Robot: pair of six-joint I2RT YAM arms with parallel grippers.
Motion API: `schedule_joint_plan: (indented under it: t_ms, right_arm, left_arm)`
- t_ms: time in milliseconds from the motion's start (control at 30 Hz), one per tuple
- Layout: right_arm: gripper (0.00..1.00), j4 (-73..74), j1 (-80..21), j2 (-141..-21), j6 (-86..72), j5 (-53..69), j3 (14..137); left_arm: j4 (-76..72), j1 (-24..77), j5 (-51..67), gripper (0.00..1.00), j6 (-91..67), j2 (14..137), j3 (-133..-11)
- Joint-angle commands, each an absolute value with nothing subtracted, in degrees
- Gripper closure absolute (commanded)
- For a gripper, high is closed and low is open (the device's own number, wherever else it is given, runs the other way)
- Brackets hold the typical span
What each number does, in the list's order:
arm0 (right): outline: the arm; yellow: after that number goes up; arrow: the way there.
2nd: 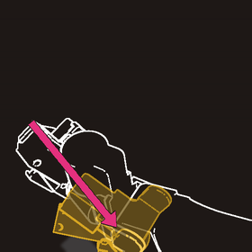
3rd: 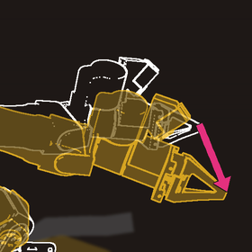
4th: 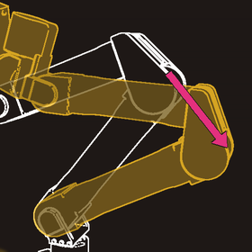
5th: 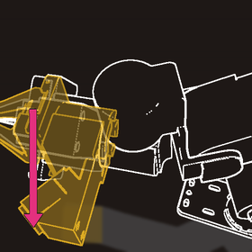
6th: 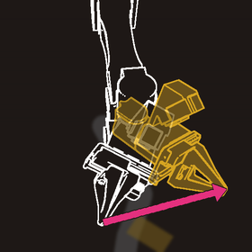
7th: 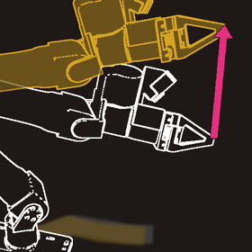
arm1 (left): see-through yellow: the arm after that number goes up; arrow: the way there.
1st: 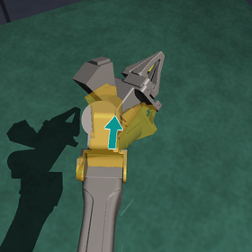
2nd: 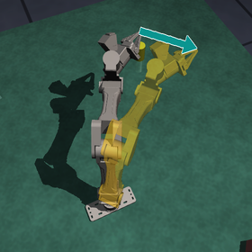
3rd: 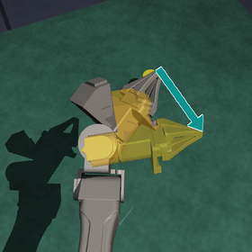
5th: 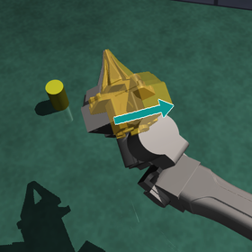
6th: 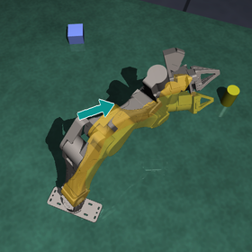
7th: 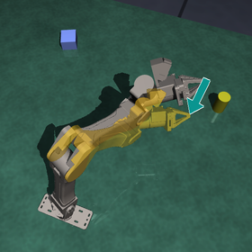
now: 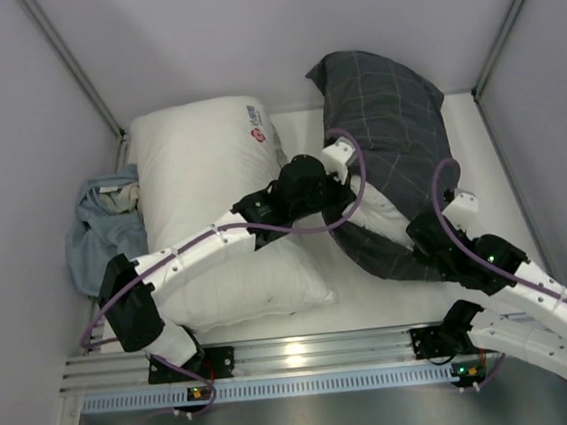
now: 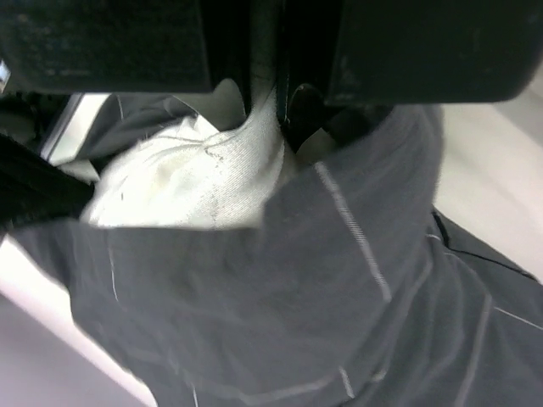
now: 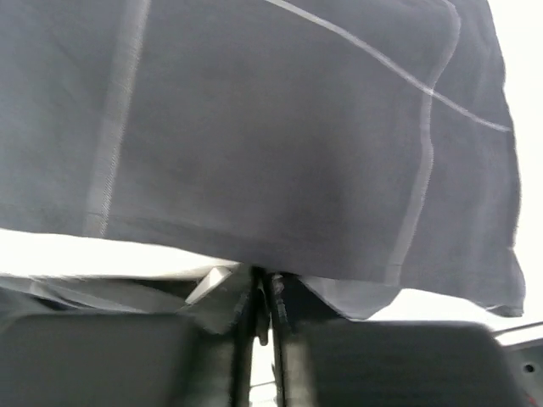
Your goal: Remove the pillowcase from the pillow
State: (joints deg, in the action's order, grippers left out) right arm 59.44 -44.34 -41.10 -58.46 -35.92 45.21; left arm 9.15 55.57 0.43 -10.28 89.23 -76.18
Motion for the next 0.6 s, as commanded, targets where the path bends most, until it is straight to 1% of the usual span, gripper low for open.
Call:
schedule_joint_plan:
  t_ms: [0,167,233,467,567]
  right_arm:
    - [1.0,58.0,-43.9,-39.4,-58.1,-34.4,43.5]
    - [1.0,58.0,-43.9,-39.2,-59.4,-34.4,41.0]
    - [1.0,57.7,-43.9,-38.8,-60.4,-35.3,39.8]
    - [1.0,57.0,-43.9,-41.0,-62.6,-37.3,39.6]
    - [1.0,57.1,-43.9,-41.7,-63.3,-38.8,40.2]
  left_arm:
    - [3.3,51.0,-1.8,1.0,-11.9,89.4,-85.2]
    - [4.1,47.5,-0.3,1.0,-12.5,91.3,-92.0]
    - [5.1,46.1,3.0,1.0,-13.4,91.2,-94.7]
    - [7.5,41.1,8.1,1.0,-17.0,84.9,-94.1]
    - [9.1,40.3,8.2,1.0,-16.6,83.3,-94.2]
